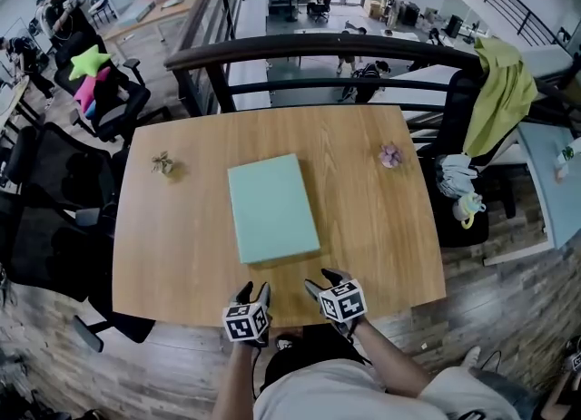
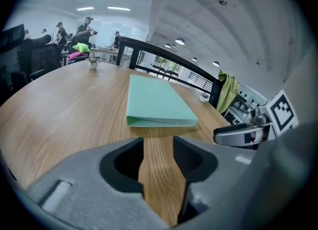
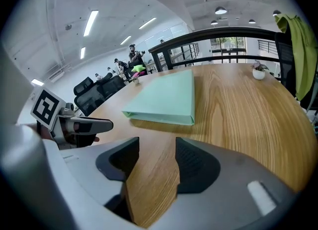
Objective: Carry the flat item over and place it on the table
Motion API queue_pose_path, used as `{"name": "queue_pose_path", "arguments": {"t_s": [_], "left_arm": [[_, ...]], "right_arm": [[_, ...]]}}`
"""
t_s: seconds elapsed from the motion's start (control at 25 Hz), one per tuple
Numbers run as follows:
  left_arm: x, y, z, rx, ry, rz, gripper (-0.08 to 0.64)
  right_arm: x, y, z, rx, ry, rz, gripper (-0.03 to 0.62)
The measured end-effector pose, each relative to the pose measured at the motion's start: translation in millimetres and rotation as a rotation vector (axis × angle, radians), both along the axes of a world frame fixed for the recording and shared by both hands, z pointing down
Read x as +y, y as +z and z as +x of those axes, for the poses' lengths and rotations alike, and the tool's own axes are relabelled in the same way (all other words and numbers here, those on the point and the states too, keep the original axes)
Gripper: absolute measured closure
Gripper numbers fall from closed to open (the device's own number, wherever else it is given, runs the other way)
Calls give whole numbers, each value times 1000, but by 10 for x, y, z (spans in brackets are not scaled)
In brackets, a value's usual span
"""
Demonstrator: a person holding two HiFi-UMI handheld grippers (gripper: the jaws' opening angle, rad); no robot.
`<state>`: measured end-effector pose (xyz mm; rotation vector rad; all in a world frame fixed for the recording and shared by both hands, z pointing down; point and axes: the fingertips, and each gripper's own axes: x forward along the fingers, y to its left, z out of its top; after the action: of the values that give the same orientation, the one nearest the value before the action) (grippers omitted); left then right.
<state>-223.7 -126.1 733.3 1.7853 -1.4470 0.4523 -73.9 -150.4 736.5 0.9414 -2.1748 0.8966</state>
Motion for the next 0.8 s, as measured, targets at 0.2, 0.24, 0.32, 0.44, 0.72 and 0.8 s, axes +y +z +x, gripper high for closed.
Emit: {"name": "queue_pose_path", "arguments": {"t_s": [0.2, 0.24, 0.32, 0.44, 0.72, 0.8], "left_arm": [[90, -56, 46, -38, -2, 21, 438], [106, -69, 61, -45, 1, 25, 447], [138, -94, 88, -55, 6, 31, 460], [163, -153, 107, -63, 7, 43, 494], [183, -323, 131, -95, -8, 95, 558], [193, -361, 155, -97, -6, 100, 558]], "right_arm": [[100, -57, -42, 9, 0, 24, 394], [121, -69, -52, 10, -1, 28, 402], [162, -90, -72, 11, -2, 34, 422], [212, -120, -106, 1, 2, 37, 457], [306, -185, -114, 12, 7, 67, 526], [318, -215, -119, 21, 3, 80, 535]]}}
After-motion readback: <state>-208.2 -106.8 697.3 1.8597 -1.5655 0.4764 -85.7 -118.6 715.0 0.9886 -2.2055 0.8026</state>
